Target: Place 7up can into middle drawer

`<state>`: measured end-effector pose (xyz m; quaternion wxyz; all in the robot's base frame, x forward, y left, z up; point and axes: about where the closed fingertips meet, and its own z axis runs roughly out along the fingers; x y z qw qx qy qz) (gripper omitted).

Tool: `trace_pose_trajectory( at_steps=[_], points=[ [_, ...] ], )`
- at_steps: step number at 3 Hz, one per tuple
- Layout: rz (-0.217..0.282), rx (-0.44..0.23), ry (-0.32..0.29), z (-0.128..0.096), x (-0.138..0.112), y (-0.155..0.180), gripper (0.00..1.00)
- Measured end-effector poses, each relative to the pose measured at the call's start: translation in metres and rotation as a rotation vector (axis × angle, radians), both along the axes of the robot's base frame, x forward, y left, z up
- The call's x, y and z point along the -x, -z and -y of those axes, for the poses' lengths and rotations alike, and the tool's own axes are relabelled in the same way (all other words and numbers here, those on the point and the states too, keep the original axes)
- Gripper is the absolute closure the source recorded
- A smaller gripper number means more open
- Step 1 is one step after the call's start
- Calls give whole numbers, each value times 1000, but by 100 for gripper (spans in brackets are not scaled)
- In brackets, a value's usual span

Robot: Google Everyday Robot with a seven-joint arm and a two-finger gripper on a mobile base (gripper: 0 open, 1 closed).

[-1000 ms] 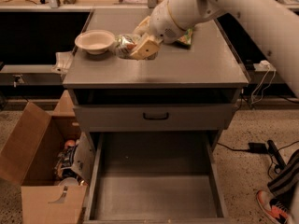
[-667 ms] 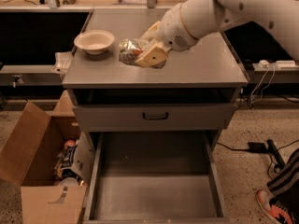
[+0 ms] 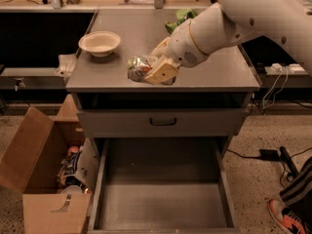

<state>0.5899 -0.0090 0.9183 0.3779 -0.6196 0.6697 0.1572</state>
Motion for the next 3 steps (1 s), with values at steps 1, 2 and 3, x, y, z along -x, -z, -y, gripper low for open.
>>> trace_pose_trajectory(
  at_steps=[1,2,3],
  points=[
    [-33,76,-3,3,9,32,100],
    [-30,126,2,6,33,56,100],
    [-21,135,105,49,67,100,100]
  ],
)
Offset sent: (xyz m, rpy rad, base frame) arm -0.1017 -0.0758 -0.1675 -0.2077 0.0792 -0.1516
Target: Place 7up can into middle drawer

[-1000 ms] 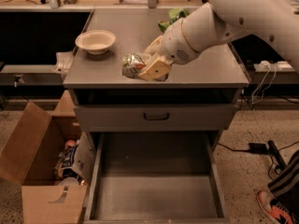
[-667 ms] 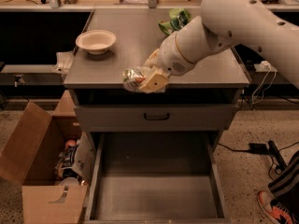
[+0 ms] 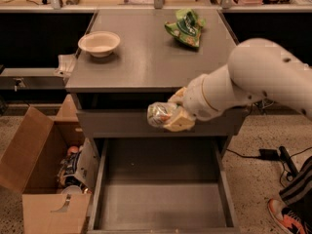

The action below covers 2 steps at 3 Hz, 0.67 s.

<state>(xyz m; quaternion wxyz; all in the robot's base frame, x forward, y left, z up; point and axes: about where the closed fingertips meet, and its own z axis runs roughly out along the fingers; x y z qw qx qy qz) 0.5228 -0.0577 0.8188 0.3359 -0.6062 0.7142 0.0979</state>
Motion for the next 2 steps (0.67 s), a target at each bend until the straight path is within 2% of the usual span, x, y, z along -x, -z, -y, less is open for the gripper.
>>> trace_pose_trajectory(
  at_steps=[1,2],
  points=[
    [-96,-4,90,43,39,81,100],
    [-235,-45,110,57,53,158,100]
  ],
)
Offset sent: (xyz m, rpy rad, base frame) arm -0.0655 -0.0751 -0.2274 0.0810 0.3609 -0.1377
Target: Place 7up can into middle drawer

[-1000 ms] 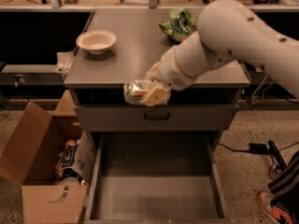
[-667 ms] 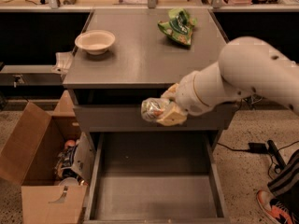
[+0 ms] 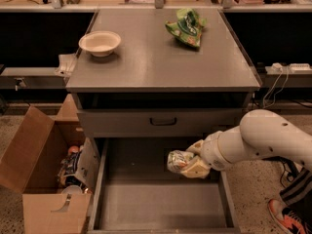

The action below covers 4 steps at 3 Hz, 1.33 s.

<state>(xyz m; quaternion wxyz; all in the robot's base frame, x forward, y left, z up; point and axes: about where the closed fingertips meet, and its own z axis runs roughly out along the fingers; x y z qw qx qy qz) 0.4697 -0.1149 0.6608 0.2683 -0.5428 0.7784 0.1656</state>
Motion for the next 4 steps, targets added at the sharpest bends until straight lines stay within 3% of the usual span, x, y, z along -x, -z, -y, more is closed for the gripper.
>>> trace_pose_trajectory(
  at_steps=[1,2,4],
  points=[
    [-2,-1,0,0,0,1,100],
    [-46,-9,22,3,1,29,100],
    [-157,-35,59,17,-9,142,100]
  ],
)
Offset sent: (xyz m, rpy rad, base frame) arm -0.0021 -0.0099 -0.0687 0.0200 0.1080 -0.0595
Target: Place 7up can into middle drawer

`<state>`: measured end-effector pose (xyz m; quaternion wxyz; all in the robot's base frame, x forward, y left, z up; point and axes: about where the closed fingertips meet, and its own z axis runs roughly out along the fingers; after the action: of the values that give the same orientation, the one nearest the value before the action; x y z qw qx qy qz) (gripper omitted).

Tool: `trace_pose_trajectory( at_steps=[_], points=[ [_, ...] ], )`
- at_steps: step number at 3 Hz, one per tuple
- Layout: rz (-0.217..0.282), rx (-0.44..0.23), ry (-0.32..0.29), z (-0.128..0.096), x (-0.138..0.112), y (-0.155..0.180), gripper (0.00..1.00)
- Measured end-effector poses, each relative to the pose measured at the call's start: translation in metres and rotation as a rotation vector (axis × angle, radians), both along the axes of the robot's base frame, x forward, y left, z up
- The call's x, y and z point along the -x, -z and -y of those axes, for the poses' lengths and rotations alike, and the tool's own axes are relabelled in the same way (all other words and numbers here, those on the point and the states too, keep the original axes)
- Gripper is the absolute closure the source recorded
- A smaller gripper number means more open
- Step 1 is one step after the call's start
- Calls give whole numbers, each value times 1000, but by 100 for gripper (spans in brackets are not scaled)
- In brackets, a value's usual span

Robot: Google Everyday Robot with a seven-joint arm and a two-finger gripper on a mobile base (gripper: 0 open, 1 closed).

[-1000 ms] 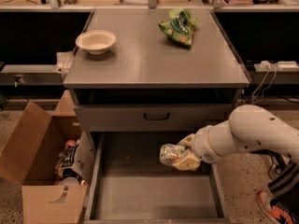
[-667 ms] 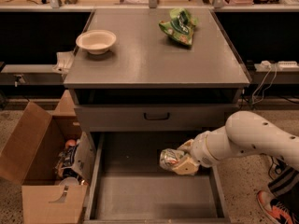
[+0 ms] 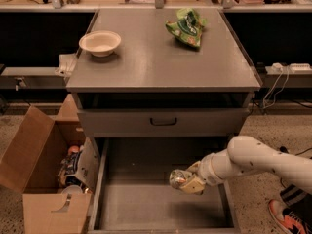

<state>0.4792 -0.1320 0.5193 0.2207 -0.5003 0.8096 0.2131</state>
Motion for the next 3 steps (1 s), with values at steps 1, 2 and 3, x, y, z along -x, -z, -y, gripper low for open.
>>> trace_pose_trajectory(
  at_steps=[1,2,3],
  points=[
    [-54,-1,13,2,-3,49,100],
    [-86,3,9,-2,-10,83,100],
    [-118,4,-3,-8,-18,113,100]
  ],
)
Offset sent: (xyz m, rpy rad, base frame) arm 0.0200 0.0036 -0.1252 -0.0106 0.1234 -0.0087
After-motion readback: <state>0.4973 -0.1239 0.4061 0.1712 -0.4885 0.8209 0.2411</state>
